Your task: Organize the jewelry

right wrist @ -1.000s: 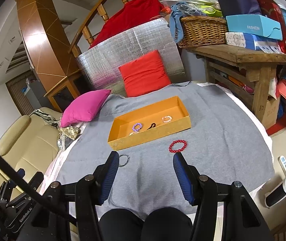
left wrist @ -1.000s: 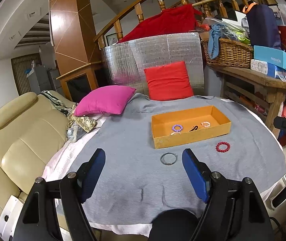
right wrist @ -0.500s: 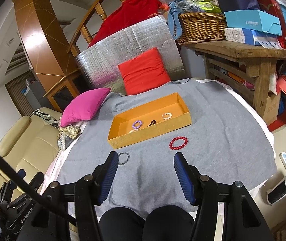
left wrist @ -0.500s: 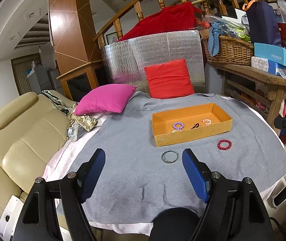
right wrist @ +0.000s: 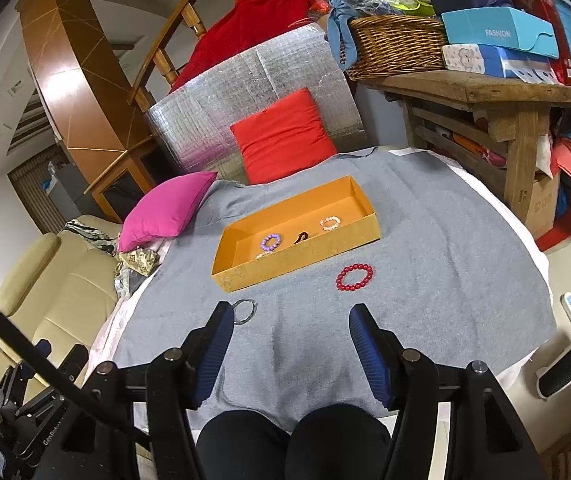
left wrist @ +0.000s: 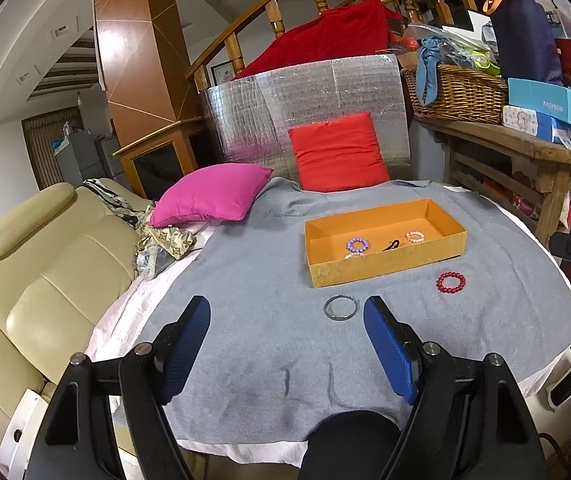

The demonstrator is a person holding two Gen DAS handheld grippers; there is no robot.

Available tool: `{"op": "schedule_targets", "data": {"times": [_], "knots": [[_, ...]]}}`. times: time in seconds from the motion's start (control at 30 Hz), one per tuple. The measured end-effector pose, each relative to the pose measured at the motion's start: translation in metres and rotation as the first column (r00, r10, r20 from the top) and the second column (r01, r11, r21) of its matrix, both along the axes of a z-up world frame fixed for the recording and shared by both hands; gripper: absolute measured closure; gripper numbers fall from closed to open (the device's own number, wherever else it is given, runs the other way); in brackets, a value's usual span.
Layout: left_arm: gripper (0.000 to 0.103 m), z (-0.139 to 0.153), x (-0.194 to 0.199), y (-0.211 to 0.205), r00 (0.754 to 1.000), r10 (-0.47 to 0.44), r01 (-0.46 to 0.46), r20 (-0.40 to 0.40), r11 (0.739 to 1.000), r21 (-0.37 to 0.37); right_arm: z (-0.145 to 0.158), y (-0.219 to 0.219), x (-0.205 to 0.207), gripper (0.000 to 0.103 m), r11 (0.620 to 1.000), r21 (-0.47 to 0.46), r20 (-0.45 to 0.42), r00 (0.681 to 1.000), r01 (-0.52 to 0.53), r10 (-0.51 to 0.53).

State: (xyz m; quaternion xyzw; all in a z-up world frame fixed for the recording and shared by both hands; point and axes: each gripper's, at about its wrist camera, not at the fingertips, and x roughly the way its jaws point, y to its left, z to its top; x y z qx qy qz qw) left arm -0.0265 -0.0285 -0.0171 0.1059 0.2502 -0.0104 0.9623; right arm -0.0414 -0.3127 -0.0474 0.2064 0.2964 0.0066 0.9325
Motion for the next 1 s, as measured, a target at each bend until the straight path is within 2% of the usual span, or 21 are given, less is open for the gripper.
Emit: {"op": "schedule_targets", "data": {"times": [0.7, 1.0], "knots": [[0.023, 0.003, -0.003, -0.001, 1.0, -0.007, 0.007, 0.01, 1.0, 0.011, 0.003, -0.002, -0.006, 0.038, 1.0, 0.012, 0.014, 1.0, 0.011, -0.011], [0.023, -0.006, 0.01, 0.0, 1.0, -0.003, 0.003, -0.018, 1.0, -0.001, -0.007, -0.001, 0.005, 0.037, 1.0, -0.001, -0.018, 1.0, 0.007, -0.007]]}}
